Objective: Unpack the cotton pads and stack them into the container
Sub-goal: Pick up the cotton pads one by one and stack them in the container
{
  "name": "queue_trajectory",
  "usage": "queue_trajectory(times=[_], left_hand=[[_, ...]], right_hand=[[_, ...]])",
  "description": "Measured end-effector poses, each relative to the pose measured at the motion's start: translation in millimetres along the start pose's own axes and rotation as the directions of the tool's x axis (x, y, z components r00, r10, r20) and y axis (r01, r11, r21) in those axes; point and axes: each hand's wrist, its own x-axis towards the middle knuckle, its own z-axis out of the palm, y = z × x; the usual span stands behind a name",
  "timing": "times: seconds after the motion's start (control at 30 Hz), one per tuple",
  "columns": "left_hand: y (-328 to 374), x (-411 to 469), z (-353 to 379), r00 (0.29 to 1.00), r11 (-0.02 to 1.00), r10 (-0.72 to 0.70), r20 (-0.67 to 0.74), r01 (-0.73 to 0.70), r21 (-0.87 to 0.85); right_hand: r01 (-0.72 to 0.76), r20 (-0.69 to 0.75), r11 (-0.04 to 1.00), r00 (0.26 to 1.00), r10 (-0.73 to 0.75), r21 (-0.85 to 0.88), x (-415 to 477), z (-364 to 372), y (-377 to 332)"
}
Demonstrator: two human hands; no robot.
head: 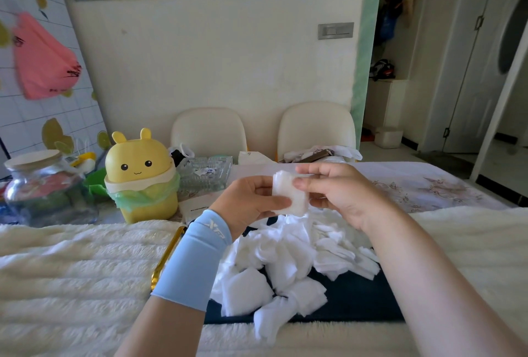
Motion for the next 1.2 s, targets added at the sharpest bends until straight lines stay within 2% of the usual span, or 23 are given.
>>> queue_trajectory(times=[0.1,0.2,0.33,0.47,0.53,0.6,0.7,0.73,0.83,0.93,1.03,1.1,1.2], left_hand=[[0,0,-2,0.999,0.999,0.006,-0.037,-0.004,0.034],[1,-2,-1,0.999,0.989,0.015,-0.049,-0.008,0.15],[8,4,0,0.999,0.946,-0.012,-0.042,0.025,0.322],[30,30,-10,0.998,0.896,-0.001,-0.065,0.03,0.444],[42,49,-15,0.998,0.866,0.014,-0.062,0.019,0.499],[48,69,-19,0.997,0.839,0.023,-0.077,0.022,0.543],[43,101,-19,0.992,0.772,0.033,-0.122,0.053,0.633],[40,111,-18,0.992,0.71,0.032,-0.119,0.062,0.701],[24,132,-7,0.999,0.487,-0.045,-0.014,0.034,0.872],[8,149,0,0.988,0.369,-0.147,0.051,0.007,0.929],[-3,160,0,0.976,0.234,-0.21,0.06,-0.009,0.972],[-9,164,-3,0.977,0.203,-0.203,0.058,-0.016,0.979],[-14,165,-6,0.988,0.274,-0.154,0.03,0.013,0.962]], right_hand=[[-0.006,0.066,1.0,0.998,0.007,-0.018,-1,-1,0],[-0.003,0.115,0.995,0.993,0.015,-0.102,-1,0,0],[0.008,0.116,0.992,0.993,0.007,-0.127,7,-2,-6],[-0.022,0.192,0.966,0.979,0.074,-0.258,32,-7,-26],[-0.033,0.167,0.957,0.982,0.084,-0.287,52,-12,-35],[-0.033,0.069,0.93,0.996,0.063,-0.365,75,-18,-40],[-0.094,-0.065,0.834,0.995,0.07,-0.544,108,-24,-37],[-0.137,-0.081,0.783,0.991,0.111,-0.607,116,-23,-33],[-0.217,-0.124,0.537,0.971,0.203,-0.816,131,-17,-21],[-0.242,-0.147,0.418,0.958,0.246,-0.875,140,-8,-11],[-0.242,-0.166,0.328,0.956,0.244,-0.913,145,1,-3],[-0.242,-0.171,0.307,0.955,0.242,-0.92,150,6,5],[-0.254,-0.183,0.255,0.945,0.271,-0.933,157,15,16]])
